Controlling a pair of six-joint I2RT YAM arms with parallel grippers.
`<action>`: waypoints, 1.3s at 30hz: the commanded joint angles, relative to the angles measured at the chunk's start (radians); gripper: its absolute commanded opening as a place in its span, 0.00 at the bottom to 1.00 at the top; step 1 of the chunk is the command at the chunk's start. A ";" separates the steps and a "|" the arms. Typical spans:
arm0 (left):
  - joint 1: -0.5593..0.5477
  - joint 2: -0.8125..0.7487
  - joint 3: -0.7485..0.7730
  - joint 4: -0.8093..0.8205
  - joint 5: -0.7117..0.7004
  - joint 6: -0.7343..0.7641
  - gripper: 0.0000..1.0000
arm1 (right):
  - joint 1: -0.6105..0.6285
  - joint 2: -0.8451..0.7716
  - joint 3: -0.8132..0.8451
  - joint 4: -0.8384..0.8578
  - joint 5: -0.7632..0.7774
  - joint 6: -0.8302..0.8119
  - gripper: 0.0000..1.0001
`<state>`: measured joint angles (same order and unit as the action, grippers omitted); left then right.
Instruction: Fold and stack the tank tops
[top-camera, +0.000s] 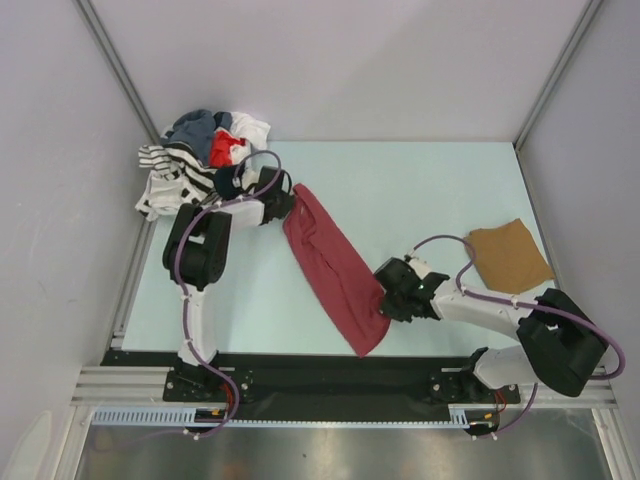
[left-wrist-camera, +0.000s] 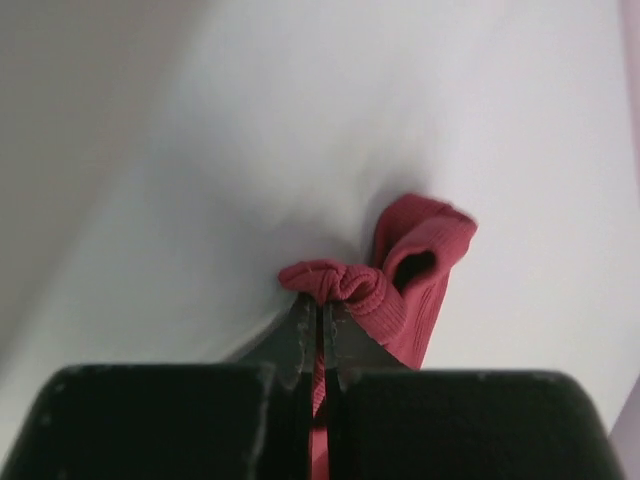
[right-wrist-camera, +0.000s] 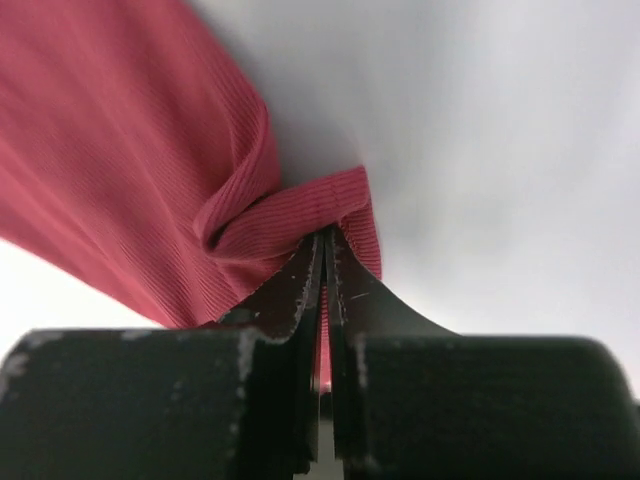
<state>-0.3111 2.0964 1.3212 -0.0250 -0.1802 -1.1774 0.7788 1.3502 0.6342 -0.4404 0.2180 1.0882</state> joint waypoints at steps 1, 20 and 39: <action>-0.048 0.126 0.122 -0.043 0.122 0.036 0.00 | 0.129 -0.035 -0.048 -0.179 -0.062 0.218 0.04; -0.132 0.323 0.454 -0.024 0.185 0.122 0.16 | 0.392 -0.166 -0.007 -0.208 0.115 0.216 0.48; 0.156 0.057 0.119 -0.122 0.238 0.349 0.70 | 0.148 -0.333 0.018 -0.166 0.104 -0.103 0.55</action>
<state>-0.2565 2.1887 1.5028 -0.0483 0.0605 -0.9222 0.9466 1.0264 0.6239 -0.6312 0.3157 1.0508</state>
